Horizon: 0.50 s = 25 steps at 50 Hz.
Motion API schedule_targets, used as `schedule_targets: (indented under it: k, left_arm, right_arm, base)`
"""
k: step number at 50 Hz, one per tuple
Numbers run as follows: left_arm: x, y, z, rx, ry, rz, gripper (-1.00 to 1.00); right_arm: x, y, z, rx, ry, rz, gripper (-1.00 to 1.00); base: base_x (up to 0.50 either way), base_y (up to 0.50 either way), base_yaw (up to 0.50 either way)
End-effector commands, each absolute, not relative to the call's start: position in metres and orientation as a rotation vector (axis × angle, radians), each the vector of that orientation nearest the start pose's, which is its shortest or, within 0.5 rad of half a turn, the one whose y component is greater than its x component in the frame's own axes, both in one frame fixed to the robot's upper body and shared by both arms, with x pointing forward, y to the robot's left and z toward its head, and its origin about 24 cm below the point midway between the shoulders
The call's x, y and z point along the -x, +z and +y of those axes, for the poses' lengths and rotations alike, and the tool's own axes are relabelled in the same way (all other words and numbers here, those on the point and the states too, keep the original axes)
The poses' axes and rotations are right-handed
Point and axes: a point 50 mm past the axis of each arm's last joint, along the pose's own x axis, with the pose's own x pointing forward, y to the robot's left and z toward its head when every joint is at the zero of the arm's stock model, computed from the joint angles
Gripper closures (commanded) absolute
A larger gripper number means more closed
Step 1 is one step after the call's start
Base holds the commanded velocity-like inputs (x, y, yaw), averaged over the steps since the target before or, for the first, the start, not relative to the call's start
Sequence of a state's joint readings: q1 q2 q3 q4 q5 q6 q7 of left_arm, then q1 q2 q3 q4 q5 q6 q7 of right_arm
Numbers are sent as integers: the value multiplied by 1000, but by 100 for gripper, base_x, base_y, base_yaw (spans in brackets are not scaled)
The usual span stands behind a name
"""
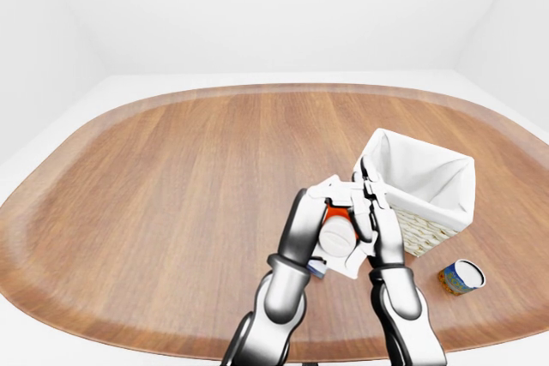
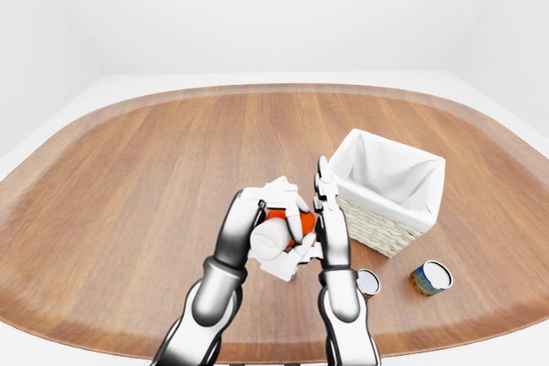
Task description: Pick up the ketchup, and put it in the basket.
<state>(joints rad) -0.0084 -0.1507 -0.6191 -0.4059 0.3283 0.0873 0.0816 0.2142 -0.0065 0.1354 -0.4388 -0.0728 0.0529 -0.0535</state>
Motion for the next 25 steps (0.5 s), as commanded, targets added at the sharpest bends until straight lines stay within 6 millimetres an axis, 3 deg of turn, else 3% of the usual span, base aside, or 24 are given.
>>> schedule_targets:
  k: [1,20,21,22,23,24,25]
  left_arm:
    - [-198,147,-9,36,-450,-411,91]
    - [-200,141,-10,32,-454,-386,89]
    - [-201,142,-10,34,-451,-387,-24]
    - [-201,142,-10,35,-451,-387,-24]
    - [-201,140,-10,30,-451,-382,-58]
    - [-201,140,-10,30,-446,-382,-100]
    - [-201,141,-10,32,-447,-384,-100]
  right_arm:
    - [-208,94,-133,41,14,-194,-100]
    - [-206,95,-134,22,30,-215,-100]
    - [-205,94,-133,31,43,-221,84]
    - [-205,94,-133,32,44,-222,84]
    - [-206,92,-132,35,49,-214,100]
    - [-206,92,-131,35,49,-213,100]
    - [-206,93,-131,34,48,-213,100]
  base:
    - [0,0,0]
    - [0,0,0]
    - [0,0,0]
    - [0,0,0]
    - [0,0,0]
    - [0,0,0]
    - [0,0,0]
